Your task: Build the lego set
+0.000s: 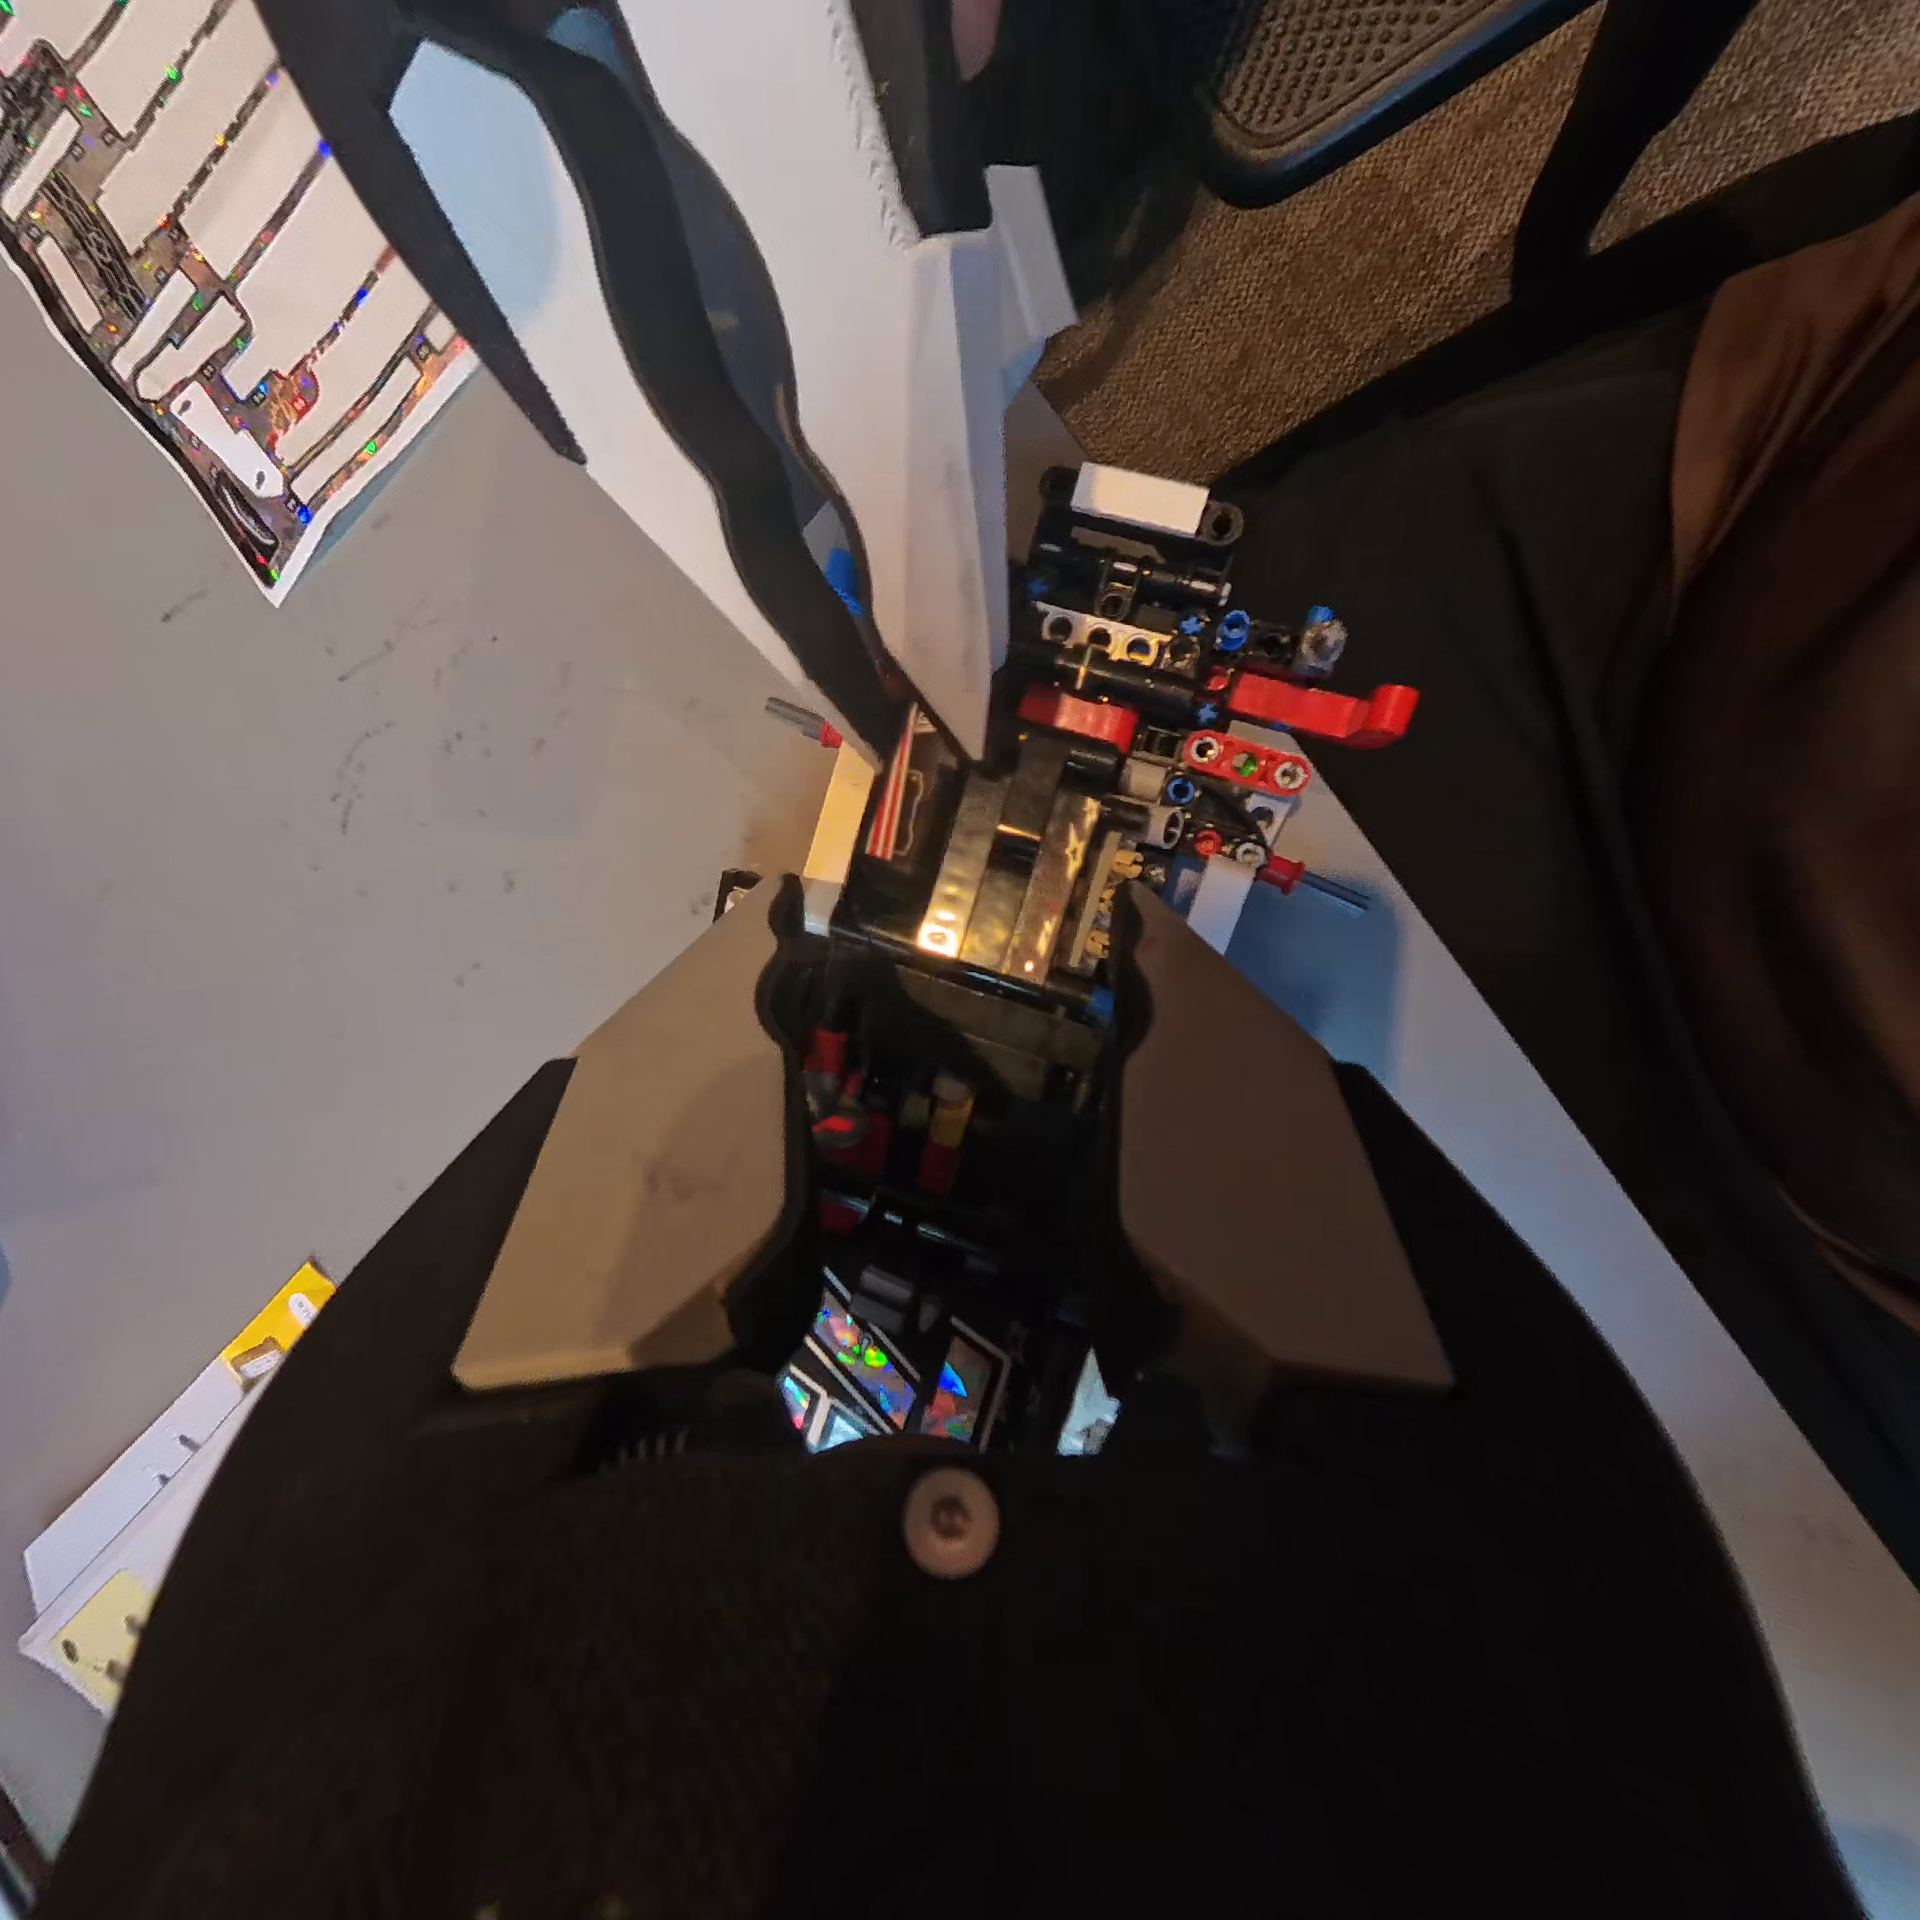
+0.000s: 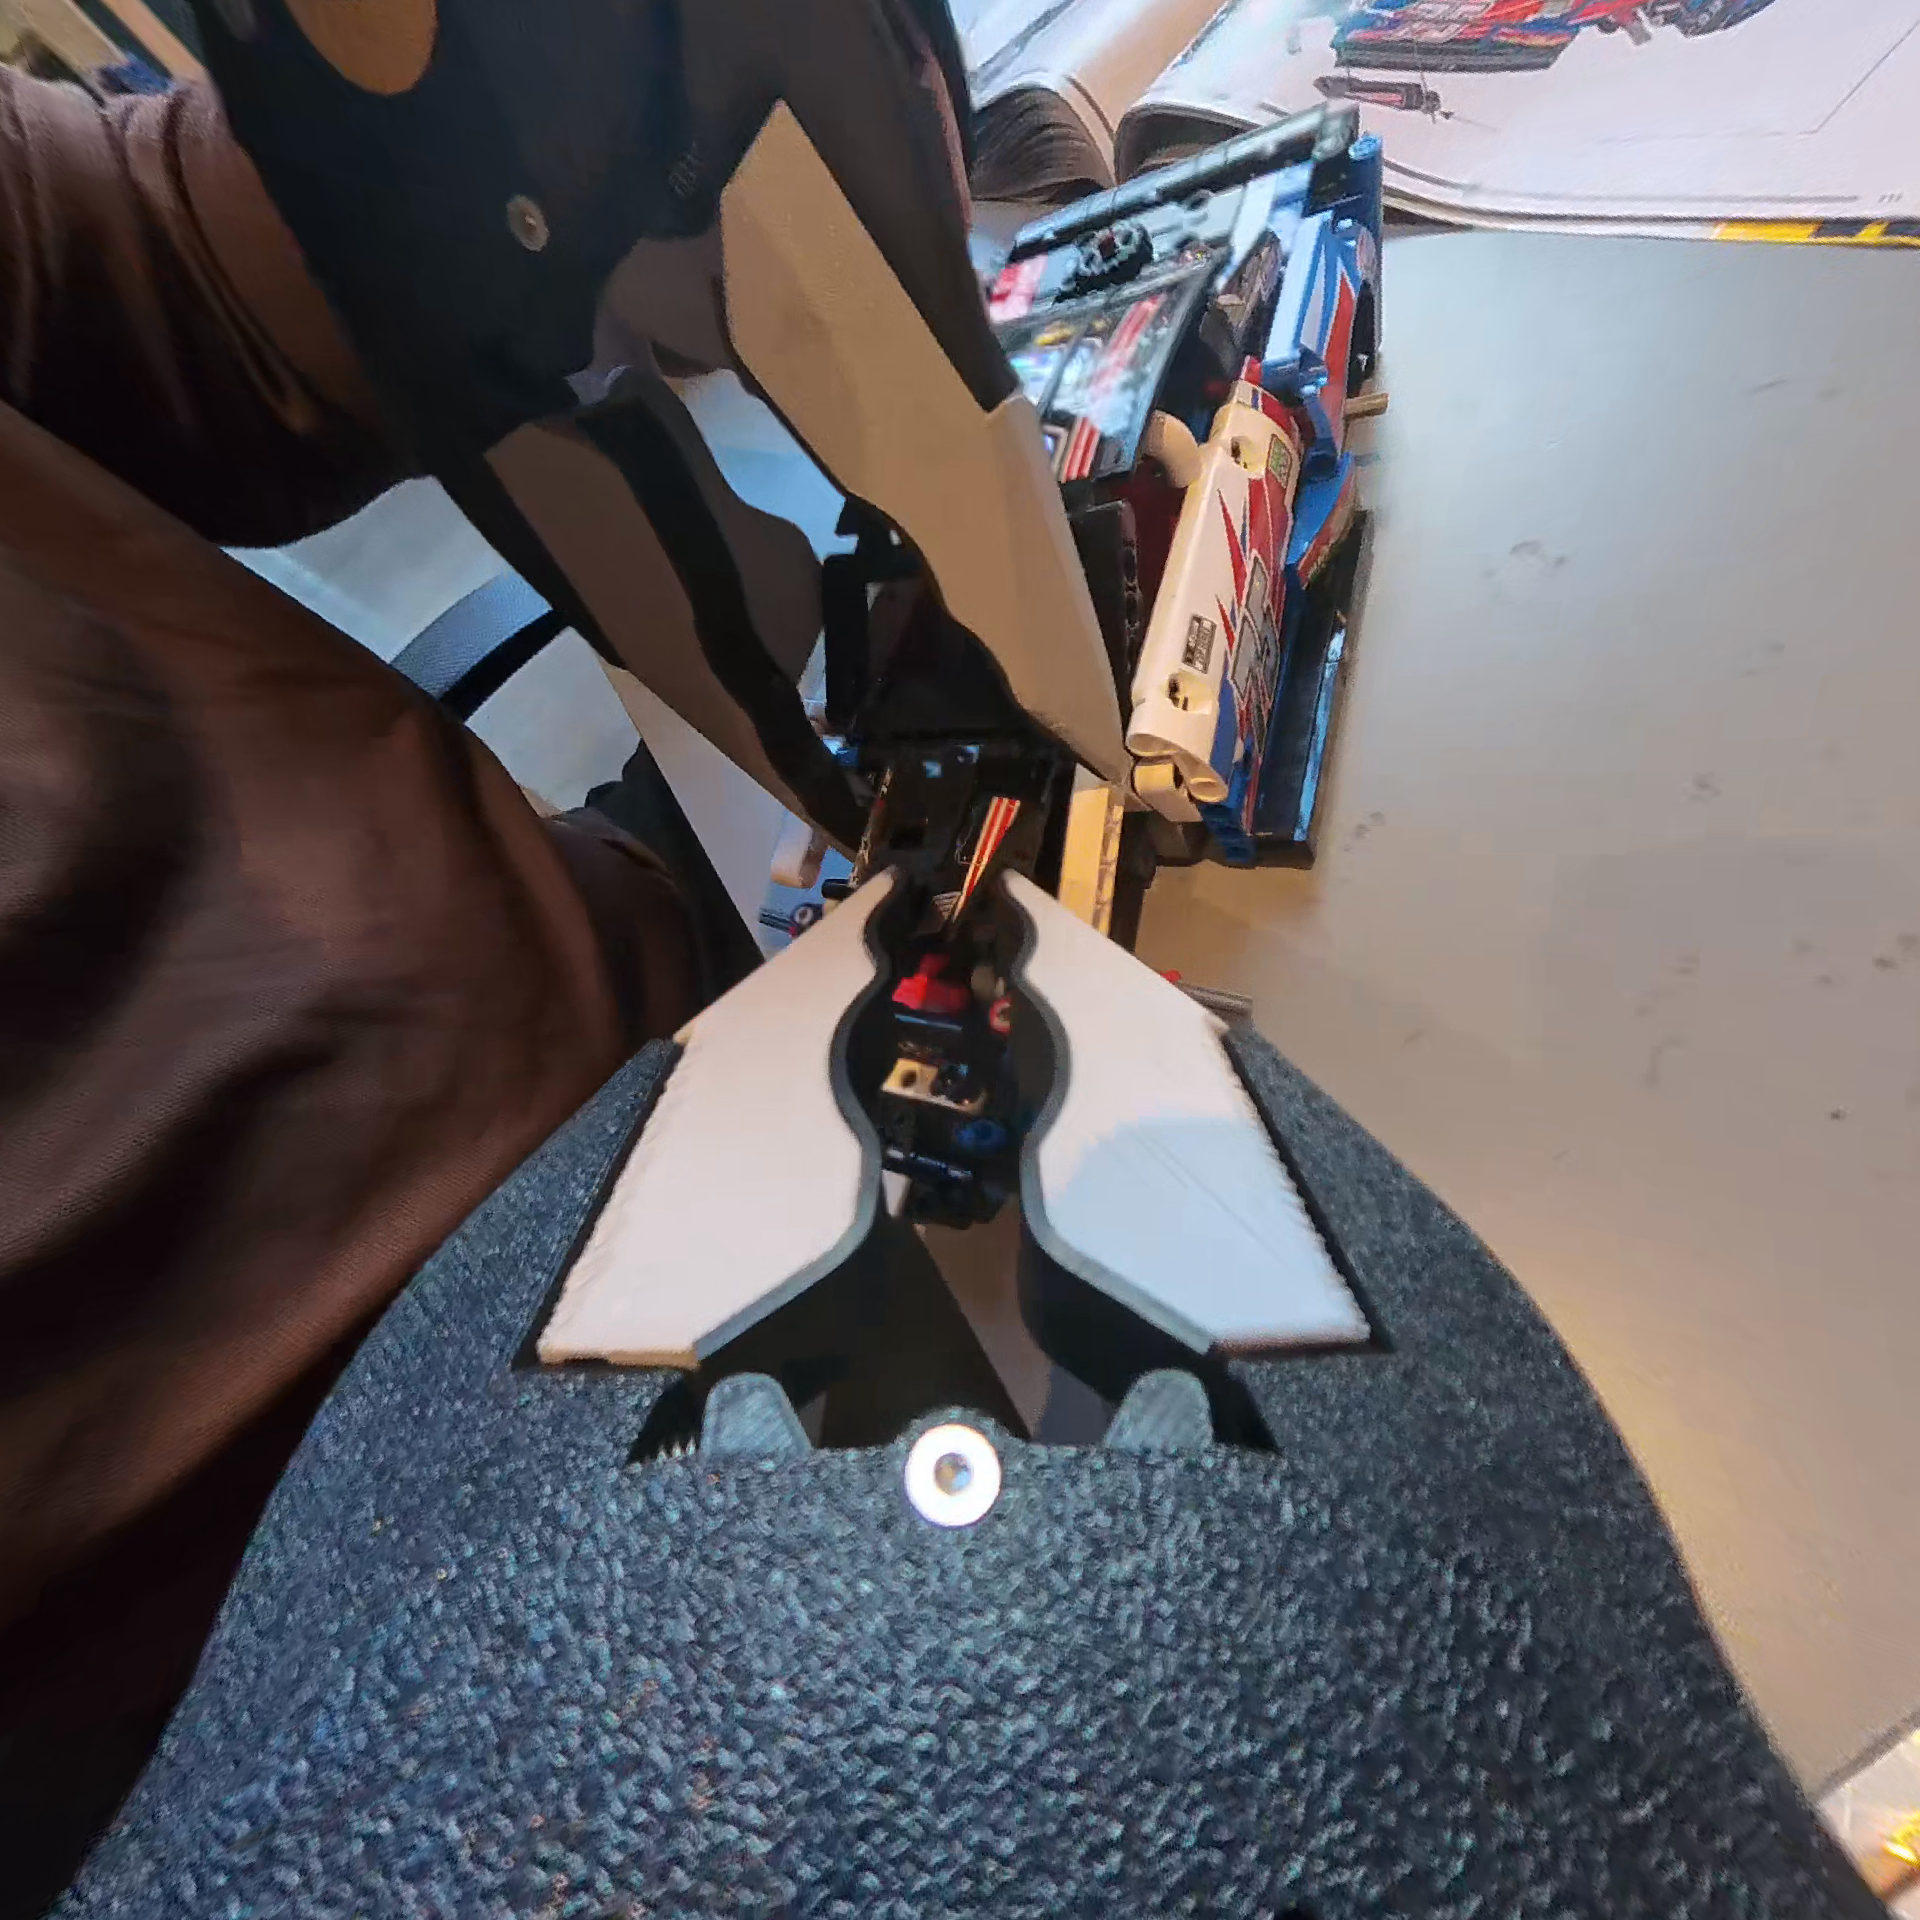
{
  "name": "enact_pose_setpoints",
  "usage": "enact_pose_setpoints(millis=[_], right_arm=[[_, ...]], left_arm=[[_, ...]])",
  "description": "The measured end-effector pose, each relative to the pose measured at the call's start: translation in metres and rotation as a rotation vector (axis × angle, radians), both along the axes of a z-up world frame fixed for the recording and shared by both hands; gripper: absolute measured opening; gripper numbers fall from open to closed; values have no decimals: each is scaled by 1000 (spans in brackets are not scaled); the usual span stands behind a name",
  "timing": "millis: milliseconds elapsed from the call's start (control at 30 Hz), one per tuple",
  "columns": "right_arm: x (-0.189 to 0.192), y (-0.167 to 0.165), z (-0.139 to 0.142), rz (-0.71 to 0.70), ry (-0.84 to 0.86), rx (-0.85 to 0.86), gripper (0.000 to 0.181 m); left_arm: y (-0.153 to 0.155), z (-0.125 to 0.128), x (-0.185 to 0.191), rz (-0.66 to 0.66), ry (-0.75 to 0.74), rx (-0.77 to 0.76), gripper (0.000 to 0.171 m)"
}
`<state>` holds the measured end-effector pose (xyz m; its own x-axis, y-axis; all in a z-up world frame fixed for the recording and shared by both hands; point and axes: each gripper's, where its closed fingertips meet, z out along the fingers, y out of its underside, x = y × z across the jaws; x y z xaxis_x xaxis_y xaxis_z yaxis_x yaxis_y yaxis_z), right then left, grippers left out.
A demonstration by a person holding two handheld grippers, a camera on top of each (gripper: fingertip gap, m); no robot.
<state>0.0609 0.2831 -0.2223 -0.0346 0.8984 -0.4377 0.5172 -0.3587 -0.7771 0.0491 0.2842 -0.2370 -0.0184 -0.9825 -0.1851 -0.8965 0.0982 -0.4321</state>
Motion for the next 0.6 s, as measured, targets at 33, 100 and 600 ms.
enact_pose_setpoints(millis=[33,100,600], right_arm=[[-1,0,3,-5,12,3,14],[-3,3,10,-33,33,-13,14],[-10,16,-3,-158,-169,405,17]], left_arm=[[0,0,0,0,0,0,56],[1,0,0,9,4,6,56],[-10,15,-4,60,-38,117,41]])
